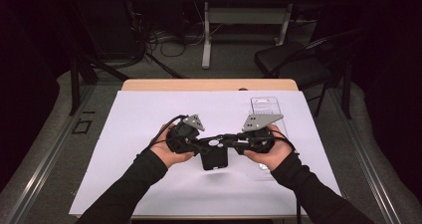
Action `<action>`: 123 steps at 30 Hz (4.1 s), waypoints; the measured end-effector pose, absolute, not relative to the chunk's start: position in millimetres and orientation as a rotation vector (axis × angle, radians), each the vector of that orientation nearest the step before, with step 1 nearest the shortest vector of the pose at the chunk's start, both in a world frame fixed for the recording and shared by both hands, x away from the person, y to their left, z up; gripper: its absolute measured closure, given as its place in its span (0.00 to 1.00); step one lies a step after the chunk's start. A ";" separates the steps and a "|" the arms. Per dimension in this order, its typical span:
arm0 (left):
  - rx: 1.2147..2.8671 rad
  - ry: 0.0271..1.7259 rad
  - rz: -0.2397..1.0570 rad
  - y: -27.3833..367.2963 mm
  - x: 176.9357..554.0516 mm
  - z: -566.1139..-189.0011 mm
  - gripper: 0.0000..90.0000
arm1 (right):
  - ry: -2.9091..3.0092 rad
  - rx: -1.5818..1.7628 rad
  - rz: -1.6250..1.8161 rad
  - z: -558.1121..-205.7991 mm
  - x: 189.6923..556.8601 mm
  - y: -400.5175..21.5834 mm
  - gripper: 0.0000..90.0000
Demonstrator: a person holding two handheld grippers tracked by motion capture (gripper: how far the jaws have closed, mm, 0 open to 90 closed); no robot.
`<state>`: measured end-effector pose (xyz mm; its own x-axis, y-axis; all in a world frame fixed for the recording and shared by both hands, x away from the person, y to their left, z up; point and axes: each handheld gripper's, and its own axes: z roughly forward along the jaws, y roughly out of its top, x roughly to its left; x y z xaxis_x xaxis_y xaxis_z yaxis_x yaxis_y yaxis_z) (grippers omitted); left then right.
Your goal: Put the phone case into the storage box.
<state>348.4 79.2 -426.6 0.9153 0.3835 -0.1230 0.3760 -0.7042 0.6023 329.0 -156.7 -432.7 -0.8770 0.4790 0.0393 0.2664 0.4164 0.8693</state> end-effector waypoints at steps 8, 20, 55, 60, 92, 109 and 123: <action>2.419 0.543 0.012 78.5 348.1 -426.7 0.90 | 2.448 0.664 1.428 -432.1 326.1 -156.1 0.90; 2.415 0.555 0.002 76.9 348.3 -428.2 0.90 | 2.429 0.665 1.401 -432.4 323.2 -155.8 0.91; 2.371 0.577 -0.039 70.6 350.4 -430.7 0.88 | 2.348 0.825 1.370 -432.7 321.6 -156.3 0.94; 2.360 0.586 -0.044 70.5 350.7 -431.5 0.85 | 2.338 0.844 1.371 -432.6 321.9 -156.1 0.94; 2.287 0.623 0.022 77.5 353.7 -436.3 0.48 | 2.273 0.908 1.368 -431.5 329.6 -170.1 0.95; 2.257 0.672 0.082 97.5 354.8 -436.8 0.47 | 2.217 0.951 1.356 -425.5 331.4 -195.7 0.95; 2.218 0.717 0.090 112.0 354.1 -437.7 0.31 | 2.170 0.982 1.355 -411.7 332.8 -221.1 0.95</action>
